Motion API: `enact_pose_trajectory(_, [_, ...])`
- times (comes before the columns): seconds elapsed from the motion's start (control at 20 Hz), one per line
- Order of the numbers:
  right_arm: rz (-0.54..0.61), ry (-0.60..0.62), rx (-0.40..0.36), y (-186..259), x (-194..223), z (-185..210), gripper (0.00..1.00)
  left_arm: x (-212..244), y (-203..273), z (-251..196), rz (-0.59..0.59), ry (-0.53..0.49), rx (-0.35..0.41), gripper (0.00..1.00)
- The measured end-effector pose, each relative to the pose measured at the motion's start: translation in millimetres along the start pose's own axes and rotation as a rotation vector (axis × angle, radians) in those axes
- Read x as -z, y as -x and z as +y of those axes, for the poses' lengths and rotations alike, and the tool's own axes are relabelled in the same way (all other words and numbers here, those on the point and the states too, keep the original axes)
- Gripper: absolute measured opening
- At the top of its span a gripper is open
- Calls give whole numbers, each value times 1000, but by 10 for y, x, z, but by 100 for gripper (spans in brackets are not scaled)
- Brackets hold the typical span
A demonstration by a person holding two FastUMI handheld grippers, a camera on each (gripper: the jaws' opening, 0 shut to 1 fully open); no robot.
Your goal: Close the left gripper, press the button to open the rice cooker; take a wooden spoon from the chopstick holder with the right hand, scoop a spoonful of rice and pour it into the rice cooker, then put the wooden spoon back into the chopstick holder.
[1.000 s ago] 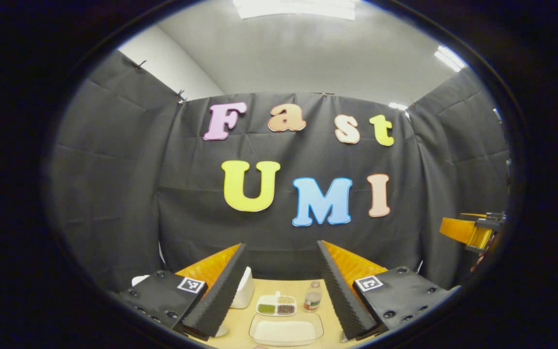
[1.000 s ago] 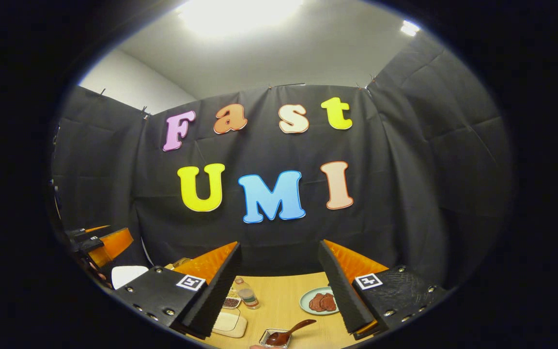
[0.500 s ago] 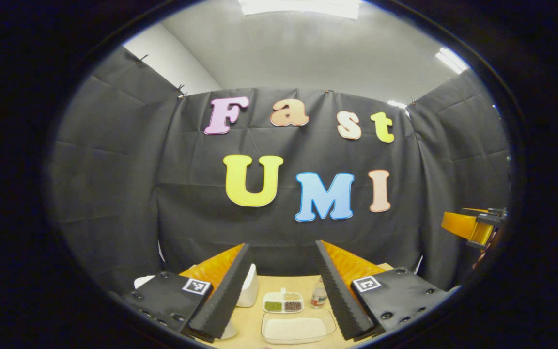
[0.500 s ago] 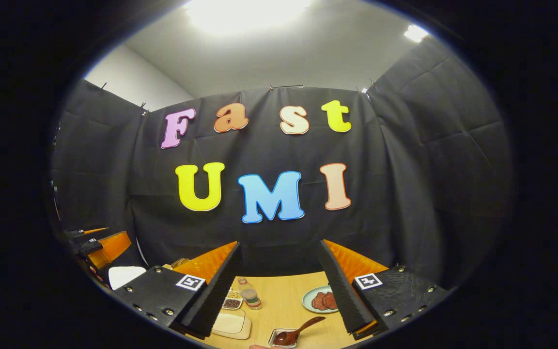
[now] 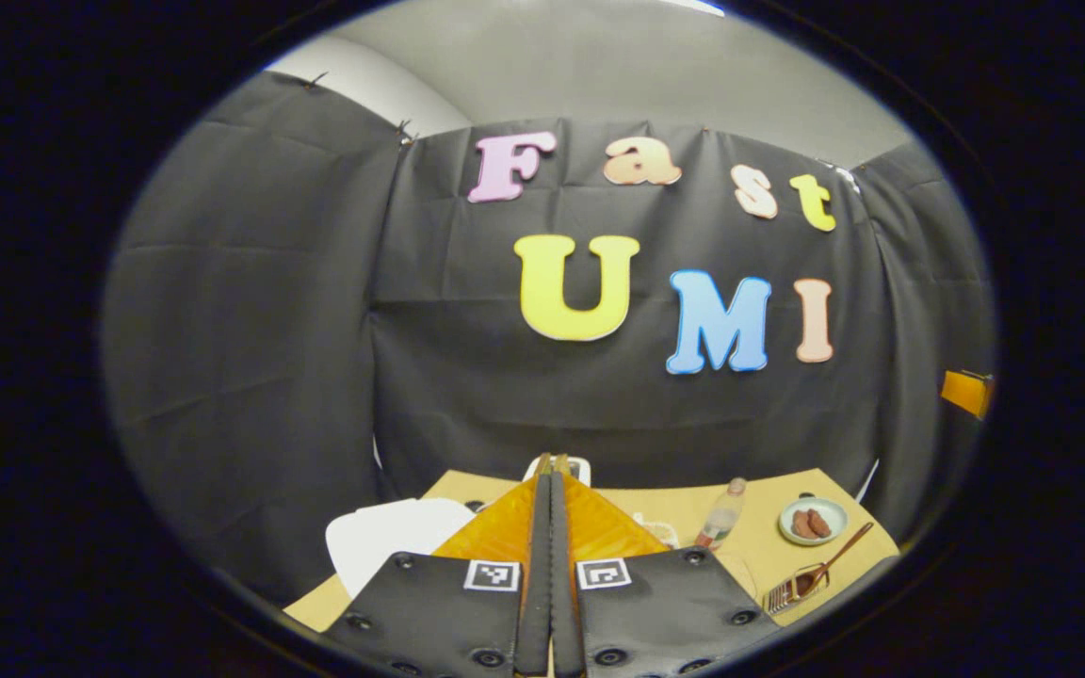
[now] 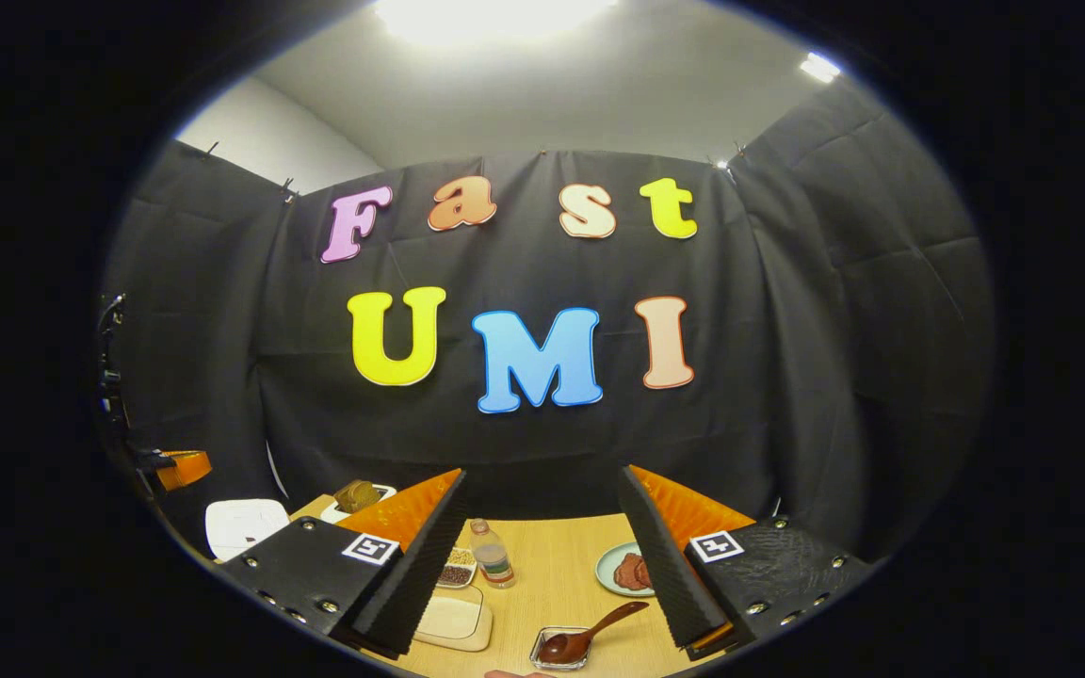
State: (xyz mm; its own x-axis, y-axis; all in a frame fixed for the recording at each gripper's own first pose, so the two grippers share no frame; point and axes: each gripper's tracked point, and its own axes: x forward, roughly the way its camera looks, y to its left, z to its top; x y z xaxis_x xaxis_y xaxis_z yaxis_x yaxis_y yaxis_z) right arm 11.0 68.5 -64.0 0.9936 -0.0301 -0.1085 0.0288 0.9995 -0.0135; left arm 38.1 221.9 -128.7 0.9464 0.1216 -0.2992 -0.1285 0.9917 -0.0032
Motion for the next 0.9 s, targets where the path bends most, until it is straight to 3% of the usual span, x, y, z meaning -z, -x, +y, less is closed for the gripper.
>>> enact_pose_trajectory(0.2, [32,8,-7,-65,168,19,96,543,-360,526,145,48,-41,8])
enact_pose_trajectory(0.4, [41,9,-2,-126,233,-6,96,1187,-610,603,290,69,-31,9])
enact_pose_trajectory(0.5, [51,7,8,-138,262,-24,96,1437,-713,664,352,68,-63,9])
enact_pose_trajectory(0.8, [50,5,32,-187,261,-92,96,1878,-911,860,470,73,-156,8])
enact_pose_trajectory(0.9, [56,0,36,-203,267,-112,96,1801,-955,929,449,29,-180,9])
